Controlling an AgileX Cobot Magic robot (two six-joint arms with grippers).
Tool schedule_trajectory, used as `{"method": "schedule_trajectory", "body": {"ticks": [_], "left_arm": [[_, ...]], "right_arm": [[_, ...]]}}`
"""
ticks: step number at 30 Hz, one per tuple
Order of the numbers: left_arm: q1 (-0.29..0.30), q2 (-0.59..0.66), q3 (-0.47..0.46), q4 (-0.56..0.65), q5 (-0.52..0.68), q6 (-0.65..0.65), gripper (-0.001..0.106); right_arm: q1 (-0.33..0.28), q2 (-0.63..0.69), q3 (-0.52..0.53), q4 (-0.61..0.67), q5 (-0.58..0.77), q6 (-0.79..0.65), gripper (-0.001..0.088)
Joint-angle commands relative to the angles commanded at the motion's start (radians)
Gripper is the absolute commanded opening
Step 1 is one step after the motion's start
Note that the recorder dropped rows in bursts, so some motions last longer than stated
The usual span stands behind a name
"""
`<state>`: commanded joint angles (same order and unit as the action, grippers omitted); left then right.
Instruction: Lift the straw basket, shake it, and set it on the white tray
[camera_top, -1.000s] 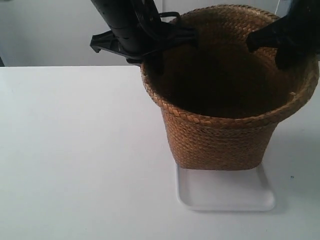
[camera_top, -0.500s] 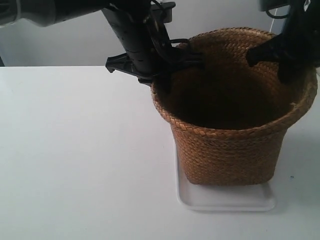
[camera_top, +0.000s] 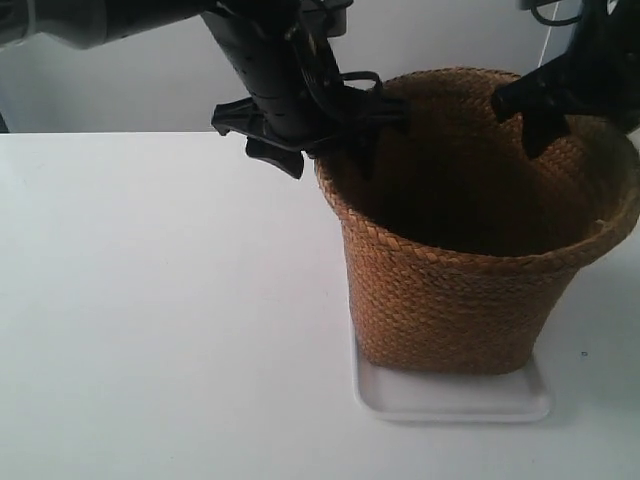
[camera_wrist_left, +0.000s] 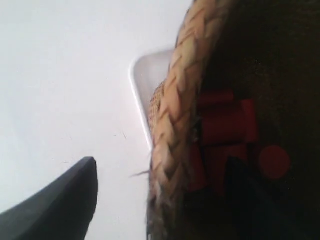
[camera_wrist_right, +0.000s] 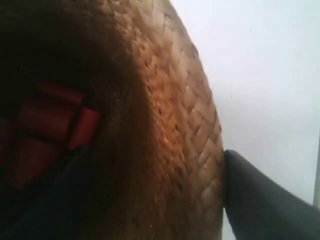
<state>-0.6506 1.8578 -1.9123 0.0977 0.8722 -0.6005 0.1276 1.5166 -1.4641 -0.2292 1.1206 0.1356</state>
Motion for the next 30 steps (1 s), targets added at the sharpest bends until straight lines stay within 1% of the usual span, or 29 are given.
{"method": "schedule_trajectory", "body": {"ticks": [5,10,12,14,18,20,23,24,26,29,30], "left_arm": [[0.0,-0.037,-0.032,0.032,0.042,0.002,0.074],[0.0,-0.077,-0.033,0.019,0.064,0.101,0.074],[0.0,-0.088,-0.033,0.019,0.07,0.136,0.072],[0.0,-0.098,-0.033,0.014,0.082,0.165,0.069],[0.0,-0.121,-0.033,-0.038,0.118,0.215,0.054],[0.0,-0.135,-0.031,-0.045,0.123,0.239,0.046],[0.0,-0.167,-0.031,-0.036,0.127,0.244,0.034],[0.0,-0.18,-0.031,-0.03,0.132,0.246,0.029],[0.0,-0.206,-0.031,-0.027,0.153,0.266,0.018],[0.0,-0.236,-0.031,-0.027,0.206,0.288,0.003],[0.0,-0.242,-0.031,-0.027,0.217,0.303,0.0]], "right_arm": [[0.0,-0.066,0.0,-0.053,-0.002,0.004,0.0686],[0.0,-0.157,0.0,-0.057,0.019,0.006,0.0684],[0.0,-0.182,0.0,-0.051,0.022,0.006,0.0684],[0.0,-0.212,0.0,-0.029,0.023,0.006,0.0684],[0.0,-0.267,0.0,0.041,0.025,0.006,0.0679],[0.002,-0.298,0.0,0.078,0.025,0.004,0.0666],[0.002,-0.343,0.006,0.148,0.015,-0.011,0.0612],[0.002,-0.361,0.014,0.171,0.01,-0.024,0.0576],[0.002,-0.395,0.032,0.198,0.006,-0.029,0.0482],[0.002,-0.445,0.072,0.229,-0.022,-0.029,0.0314],[0.002,-0.465,0.086,0.241,-0.036,-0.029,0.027]]}}
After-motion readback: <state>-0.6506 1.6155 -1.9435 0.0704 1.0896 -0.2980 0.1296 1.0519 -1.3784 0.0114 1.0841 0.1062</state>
